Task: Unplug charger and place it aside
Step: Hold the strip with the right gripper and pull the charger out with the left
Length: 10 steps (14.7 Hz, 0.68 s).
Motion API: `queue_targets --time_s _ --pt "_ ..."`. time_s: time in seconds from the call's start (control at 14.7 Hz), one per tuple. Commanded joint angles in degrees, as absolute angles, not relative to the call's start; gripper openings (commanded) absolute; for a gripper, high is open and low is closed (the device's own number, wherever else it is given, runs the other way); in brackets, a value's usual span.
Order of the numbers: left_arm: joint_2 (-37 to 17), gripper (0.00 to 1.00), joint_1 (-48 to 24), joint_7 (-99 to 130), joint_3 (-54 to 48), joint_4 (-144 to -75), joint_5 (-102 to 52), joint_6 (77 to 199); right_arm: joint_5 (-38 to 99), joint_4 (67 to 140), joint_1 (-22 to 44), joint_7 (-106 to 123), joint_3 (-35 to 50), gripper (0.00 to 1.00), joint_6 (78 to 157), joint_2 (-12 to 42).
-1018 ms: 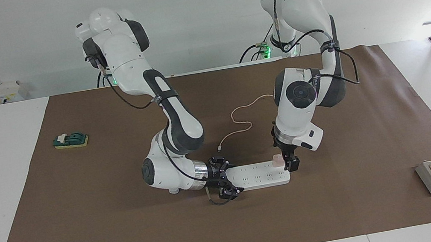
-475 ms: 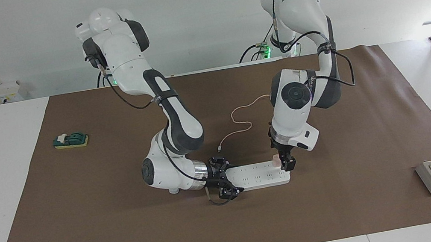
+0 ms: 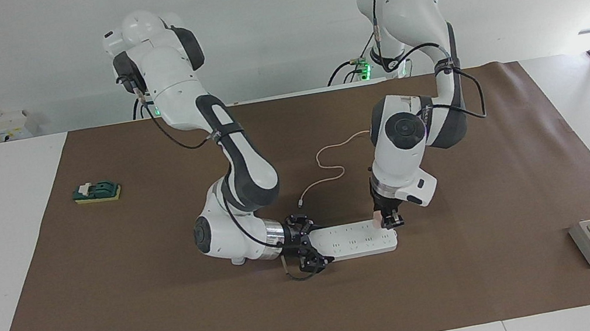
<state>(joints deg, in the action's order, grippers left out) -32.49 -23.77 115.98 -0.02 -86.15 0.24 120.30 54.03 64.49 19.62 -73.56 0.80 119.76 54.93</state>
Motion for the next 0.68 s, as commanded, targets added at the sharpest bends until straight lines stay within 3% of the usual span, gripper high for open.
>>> queue_targets --time_s 0.0,0.61 --pt "-32.52 0.00 -24.61 116.46 0.53 -86.92 0.79 120.41 53.61 63.98 20.13 -71.98 0.62 0.50 121.90 55.81" --pt "-32.87 0.00 -24.61 116.72 0.53 -86.57 1.23 120.41 53.79 63.98 20.13 -71.98 0.62 0.51 122.43 55.81"
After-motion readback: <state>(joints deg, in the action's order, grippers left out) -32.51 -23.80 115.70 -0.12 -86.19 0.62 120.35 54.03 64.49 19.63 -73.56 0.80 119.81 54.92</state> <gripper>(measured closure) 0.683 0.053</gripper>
